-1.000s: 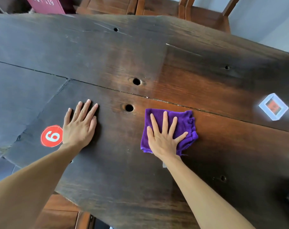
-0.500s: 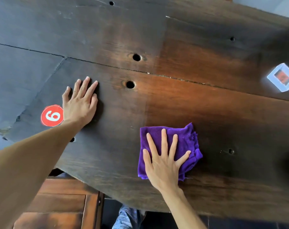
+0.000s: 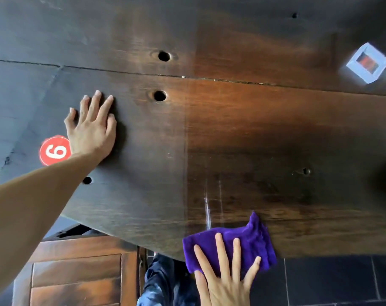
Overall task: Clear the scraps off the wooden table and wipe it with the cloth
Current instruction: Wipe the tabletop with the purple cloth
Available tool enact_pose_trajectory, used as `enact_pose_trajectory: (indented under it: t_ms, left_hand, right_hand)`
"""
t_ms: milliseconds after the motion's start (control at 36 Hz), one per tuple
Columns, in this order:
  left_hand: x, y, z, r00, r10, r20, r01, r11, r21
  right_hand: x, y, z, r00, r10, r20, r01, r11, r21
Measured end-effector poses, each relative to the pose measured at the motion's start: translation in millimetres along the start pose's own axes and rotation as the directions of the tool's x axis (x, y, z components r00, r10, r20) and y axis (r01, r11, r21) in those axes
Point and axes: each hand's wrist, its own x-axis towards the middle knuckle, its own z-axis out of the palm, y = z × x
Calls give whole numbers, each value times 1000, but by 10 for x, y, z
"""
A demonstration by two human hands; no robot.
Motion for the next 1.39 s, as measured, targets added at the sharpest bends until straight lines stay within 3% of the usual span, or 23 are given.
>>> enact_pose_trajectory:
  t_ms: [167, 333, 639, 1056, 1389]
  left_hand:
    - [-1, -10, 22, 1000, -3, -1, 3, 1000, 3]
    - [7, -19, 29, 1000, -11, -8, 11, 1000, 2]
    - [12, -27, 20, 1000, -10, 27, 10, 1000, 7]
    - [-9, -8, -55, 995, -24, 97, 23, 1000, 18]
    - [5, -19, -67, 990, -23, 137, 16, 999, 46]
  right_hand:
    - [133, -107, -17, 1000, 0, -24, 1, 999, 49]
    - [509, -273, -163, 997, -47, 60, 39, 990, 138]
    - [2369, -446, -617, 986, -167, 21, 162, 972, 171]
    - [4354, -587, -1196, 990, -125, -63, 133, 979, 152]
    - [4651, -616, -1240, 981, -130, -147, 143, 987, 78]
